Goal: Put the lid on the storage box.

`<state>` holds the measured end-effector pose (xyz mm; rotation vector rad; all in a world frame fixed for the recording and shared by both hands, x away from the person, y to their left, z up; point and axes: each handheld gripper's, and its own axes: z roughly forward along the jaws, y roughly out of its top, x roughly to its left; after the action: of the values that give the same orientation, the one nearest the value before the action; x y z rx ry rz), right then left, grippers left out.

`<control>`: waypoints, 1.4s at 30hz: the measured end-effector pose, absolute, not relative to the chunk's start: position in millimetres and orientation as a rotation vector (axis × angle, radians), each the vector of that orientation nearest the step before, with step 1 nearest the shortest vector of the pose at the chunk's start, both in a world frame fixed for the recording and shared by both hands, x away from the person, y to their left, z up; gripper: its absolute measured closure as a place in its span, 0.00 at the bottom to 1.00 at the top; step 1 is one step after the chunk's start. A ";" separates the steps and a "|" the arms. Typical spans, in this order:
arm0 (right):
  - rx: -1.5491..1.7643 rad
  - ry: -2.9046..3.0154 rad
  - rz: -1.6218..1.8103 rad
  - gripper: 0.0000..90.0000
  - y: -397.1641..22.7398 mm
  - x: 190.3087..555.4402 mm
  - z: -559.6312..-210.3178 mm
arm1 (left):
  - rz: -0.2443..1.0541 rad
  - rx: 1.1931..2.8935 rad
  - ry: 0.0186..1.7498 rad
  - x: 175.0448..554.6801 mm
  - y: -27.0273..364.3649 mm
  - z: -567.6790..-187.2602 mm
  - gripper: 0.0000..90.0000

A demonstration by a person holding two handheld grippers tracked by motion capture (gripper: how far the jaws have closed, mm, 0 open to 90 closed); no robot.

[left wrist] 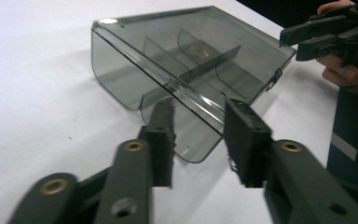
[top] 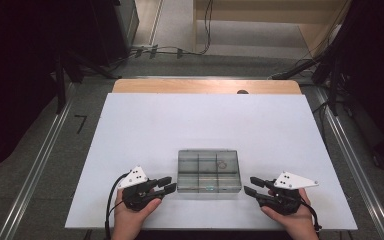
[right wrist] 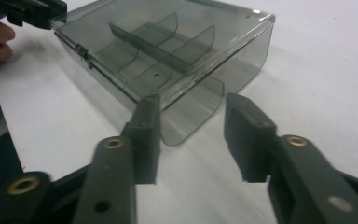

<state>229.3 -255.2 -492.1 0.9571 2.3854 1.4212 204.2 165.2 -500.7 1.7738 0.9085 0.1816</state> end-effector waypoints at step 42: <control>1.032 2.193 1.447 0.00 -292.2 240.6 -475.9 | 0.280 1.684 0.872 206.0 191.9 -493.0 0.11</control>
<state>240.6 -292.2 -475.9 1.0315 2.1930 1.4468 206.0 191.9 -493.0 1.6840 0.8725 0.2797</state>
